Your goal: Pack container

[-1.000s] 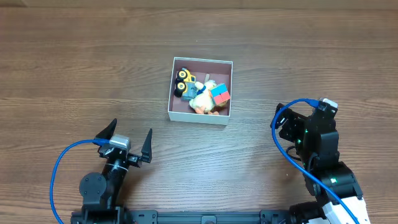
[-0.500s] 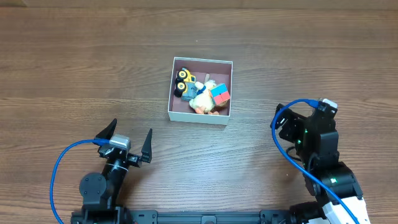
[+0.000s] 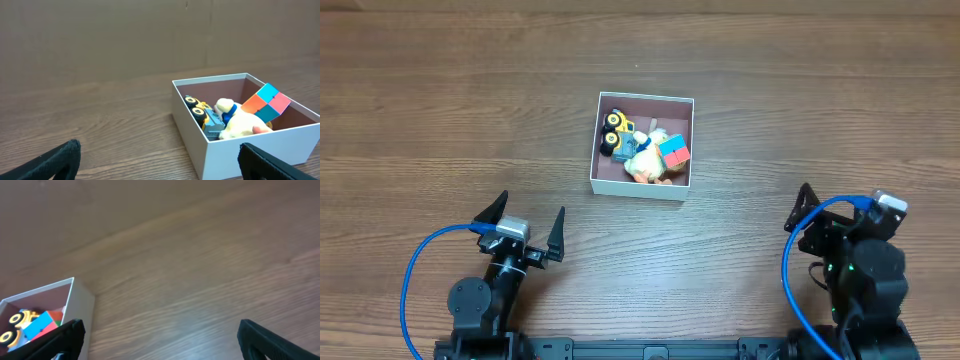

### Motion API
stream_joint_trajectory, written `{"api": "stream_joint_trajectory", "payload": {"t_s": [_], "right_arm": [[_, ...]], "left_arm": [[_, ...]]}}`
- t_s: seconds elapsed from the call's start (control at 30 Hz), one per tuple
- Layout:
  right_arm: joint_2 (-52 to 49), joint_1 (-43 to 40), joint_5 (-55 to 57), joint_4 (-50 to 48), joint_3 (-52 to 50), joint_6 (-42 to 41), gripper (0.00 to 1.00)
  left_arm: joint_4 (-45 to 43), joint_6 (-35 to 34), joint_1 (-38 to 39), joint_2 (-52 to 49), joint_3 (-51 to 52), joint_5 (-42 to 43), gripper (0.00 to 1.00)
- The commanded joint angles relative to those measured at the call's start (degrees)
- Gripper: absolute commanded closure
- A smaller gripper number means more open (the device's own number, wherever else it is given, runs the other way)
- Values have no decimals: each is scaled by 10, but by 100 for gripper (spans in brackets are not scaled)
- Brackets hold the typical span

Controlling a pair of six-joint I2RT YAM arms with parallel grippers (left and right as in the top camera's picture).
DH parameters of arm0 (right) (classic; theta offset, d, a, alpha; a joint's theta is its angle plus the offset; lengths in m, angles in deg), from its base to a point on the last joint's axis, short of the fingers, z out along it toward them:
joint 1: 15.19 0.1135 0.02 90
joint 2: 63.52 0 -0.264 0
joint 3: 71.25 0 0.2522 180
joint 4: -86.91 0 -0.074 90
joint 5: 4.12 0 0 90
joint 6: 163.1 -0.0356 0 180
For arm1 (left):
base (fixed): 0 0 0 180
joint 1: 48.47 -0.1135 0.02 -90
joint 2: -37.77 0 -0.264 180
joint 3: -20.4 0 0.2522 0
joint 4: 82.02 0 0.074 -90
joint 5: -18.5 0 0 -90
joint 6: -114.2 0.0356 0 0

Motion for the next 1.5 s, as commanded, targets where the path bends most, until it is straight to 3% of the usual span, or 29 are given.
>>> {"api": "stream_joint_trajectory", "payload": {"t_s": [0.0,0.1,0.23,0.47,1.47], "right_arm": [[45,-59,-96,-48,-43,88,0],[83,-79,-156,-136,-96,131,0],[144,-79,-164,-248,-183,126,0],[224,-79,-186,-358,-281,124,0],[224,-79,-163,-318,-319,127,0]], "left_arm": [[-2,7,-4,5,2,-4,0],[-2,7,-4,5,2,-4,0],[-2,7,-4,5,2,-4,0],[-2,7,-4,5,2,-4,0],[-2,7,-4,5,2,-4,0]]}}
